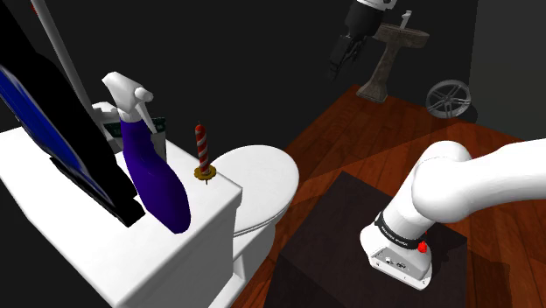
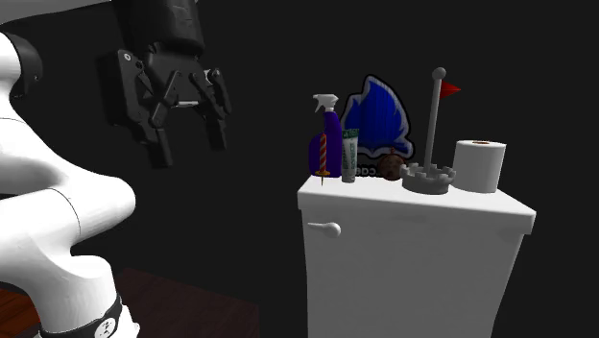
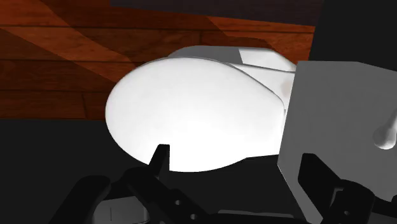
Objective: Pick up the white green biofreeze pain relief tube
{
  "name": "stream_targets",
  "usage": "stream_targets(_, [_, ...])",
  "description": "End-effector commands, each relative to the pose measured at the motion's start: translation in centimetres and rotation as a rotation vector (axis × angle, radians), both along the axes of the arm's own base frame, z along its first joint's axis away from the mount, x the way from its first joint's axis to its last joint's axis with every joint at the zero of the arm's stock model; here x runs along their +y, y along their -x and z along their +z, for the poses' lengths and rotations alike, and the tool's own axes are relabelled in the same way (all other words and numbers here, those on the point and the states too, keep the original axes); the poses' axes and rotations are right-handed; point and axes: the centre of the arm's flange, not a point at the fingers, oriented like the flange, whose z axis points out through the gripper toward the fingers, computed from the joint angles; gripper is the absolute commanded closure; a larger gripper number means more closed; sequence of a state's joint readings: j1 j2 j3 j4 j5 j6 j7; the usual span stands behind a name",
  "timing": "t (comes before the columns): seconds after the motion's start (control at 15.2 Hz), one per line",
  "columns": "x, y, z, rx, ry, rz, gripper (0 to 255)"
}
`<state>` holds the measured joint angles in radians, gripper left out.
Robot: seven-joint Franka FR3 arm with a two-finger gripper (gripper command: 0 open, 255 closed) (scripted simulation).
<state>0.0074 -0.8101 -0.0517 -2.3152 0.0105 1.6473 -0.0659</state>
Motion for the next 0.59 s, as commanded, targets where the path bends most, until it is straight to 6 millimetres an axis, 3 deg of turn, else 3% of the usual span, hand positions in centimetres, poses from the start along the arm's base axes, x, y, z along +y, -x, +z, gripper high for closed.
stream_targets(0.0, [0.0,0.0,0.0,0.0,0.0,0.0,0])
stream_targets(0.53, [9.0,-6.0,0.9,0.044,0.013,0.175,0])
